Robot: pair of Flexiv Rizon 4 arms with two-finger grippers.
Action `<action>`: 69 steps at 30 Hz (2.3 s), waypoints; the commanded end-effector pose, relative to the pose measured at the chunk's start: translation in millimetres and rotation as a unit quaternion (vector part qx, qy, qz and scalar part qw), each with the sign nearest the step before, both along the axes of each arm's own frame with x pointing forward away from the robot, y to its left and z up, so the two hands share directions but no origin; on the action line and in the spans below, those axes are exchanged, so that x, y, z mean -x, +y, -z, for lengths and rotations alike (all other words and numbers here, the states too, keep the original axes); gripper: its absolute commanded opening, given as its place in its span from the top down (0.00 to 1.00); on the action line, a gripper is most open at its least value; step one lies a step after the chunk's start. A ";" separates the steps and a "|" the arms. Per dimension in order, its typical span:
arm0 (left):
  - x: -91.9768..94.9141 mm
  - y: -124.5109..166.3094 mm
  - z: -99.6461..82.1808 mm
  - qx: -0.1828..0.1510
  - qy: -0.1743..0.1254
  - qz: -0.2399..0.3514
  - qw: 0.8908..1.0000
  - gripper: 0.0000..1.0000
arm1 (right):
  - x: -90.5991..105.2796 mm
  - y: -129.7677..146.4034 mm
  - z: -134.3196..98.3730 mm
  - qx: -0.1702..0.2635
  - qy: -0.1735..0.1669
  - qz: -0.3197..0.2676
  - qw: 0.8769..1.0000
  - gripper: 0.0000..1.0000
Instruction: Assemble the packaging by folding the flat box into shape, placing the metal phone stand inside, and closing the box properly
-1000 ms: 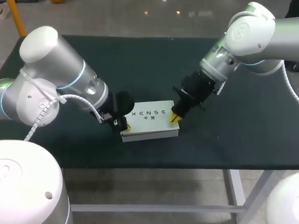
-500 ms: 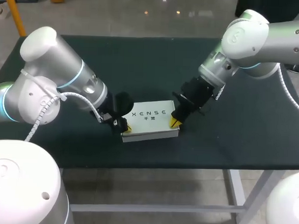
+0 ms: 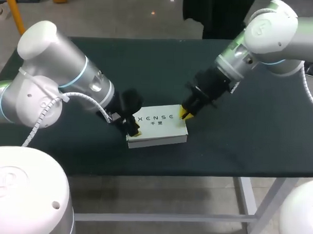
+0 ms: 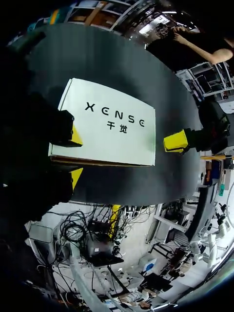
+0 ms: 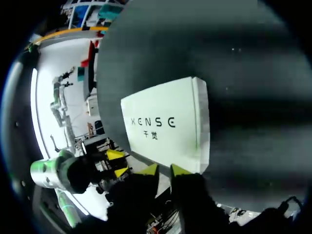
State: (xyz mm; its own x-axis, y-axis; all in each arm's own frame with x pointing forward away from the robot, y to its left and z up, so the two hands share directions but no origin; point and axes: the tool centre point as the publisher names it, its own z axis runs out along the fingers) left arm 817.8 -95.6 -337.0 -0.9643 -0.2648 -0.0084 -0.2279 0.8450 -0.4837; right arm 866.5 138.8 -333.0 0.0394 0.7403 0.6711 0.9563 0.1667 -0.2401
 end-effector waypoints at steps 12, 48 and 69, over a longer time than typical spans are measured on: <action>20.9 -21.6 -29.5 -0.052 0.154 -0.191 0.968 0.00 | -19.9 -52.0 -40.9 0.020 -0.164 0.139 0.976 0.00; 46.8 -59.3 -3.9 -0.088 0.172 -0.416 0.889 0.00 | -71.2 -107.6 -3.8 -0.049 -0.391 -0.004 0.919 0.00; 44.3 -63.4 5.3 -0.120 0.165 -0.460 0.864 0.00 | -81.2 -120.8 -5.9 -0.035 -0.449 -0.033 0.892 0.00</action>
